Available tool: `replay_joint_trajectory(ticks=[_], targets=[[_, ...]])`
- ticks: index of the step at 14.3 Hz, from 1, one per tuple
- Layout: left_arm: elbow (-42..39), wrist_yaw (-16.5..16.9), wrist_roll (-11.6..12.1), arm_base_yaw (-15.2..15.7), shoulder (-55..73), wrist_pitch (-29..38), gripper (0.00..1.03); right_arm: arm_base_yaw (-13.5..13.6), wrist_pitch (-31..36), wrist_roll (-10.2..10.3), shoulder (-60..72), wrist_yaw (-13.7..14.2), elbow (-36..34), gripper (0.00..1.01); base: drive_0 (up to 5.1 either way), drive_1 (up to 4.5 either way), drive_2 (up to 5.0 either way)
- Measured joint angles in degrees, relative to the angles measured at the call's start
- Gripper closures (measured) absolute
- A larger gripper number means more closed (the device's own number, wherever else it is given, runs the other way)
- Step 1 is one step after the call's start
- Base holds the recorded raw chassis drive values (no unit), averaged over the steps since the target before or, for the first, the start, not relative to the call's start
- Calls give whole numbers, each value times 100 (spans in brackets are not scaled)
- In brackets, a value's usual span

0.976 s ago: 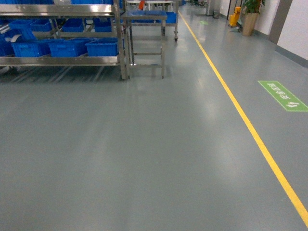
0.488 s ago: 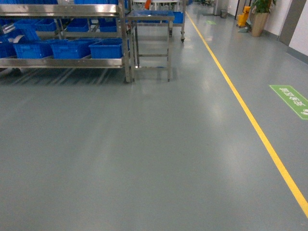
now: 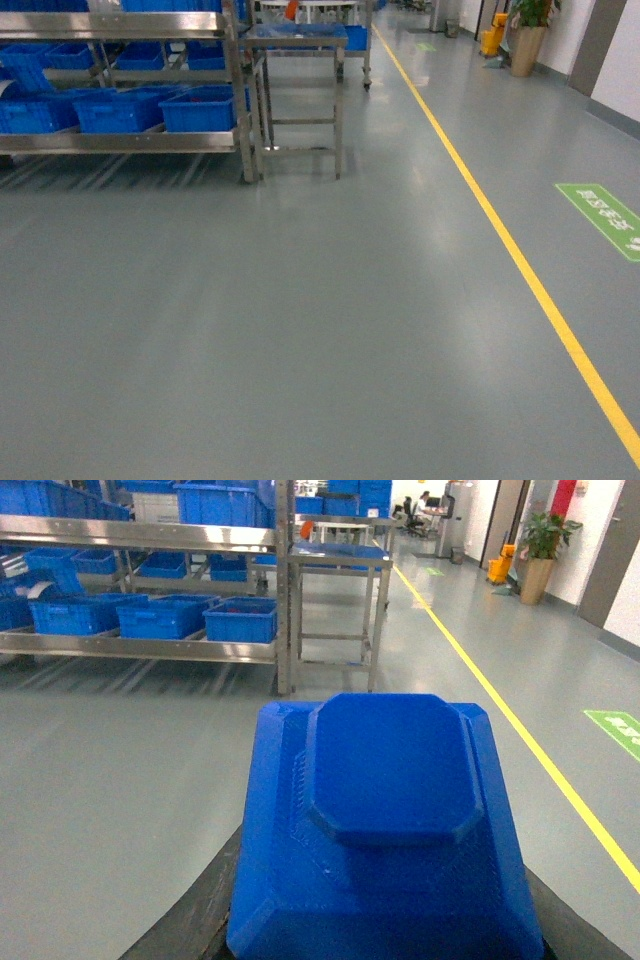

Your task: Sort blue parts and orange caps into right shelf containers

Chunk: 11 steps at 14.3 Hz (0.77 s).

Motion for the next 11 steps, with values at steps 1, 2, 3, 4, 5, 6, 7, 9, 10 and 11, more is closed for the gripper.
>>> replay_joint_trajectory(ticks=[1, 2, 3, 4, 5, 6, 7, 9, 10, 11], targets=[[-2, 0, -2, 0, 2, -13, 62, 0, -17, 2, 0, 0, 0, 57, -2, 423, -428], [0, -11, 0, 0, 0, 0, 62, 0, 13, 2, 0, -2, 0, 57, -4, 422, -429], [0, -4, 0, 0, 2, -17, 62, 0, -24, 2, 0, 0, 0, 57, -6, 420, -431], [-2, 0, 0, 0, 0, 22, 62, 0, 17, 2, 0, 0, 0, 57, -5, 420, -431], [0, -2, 0, -2, 2, -33, 62, 0, -22, 2, 0, 0, 0, 57, -8, 417, -434], [0, -2, 0, 0, 0, -13, 62, 0, -11, 2, 0, -2, 0, 57, -8, 418, -433], [0, -2, -2, 0, 0, -11, 62, 0, -11, 2, 0, -2, 0, 57, -7, 419, -433], [0, -4, -2, 0, 0, 7, 62, 0, 13, 0, 0, 0, 0, 57, -3, 423, -428], [0, -2, 0, 0, 2, -17, 62, 0, -22, 2, 0, 0, 0, 57, 6, 432, -420], [-2, 0, 0, 0, 0, 11, 62, 0, 9, 2, 0, 0, 0, 57, 2, 428, -423]])
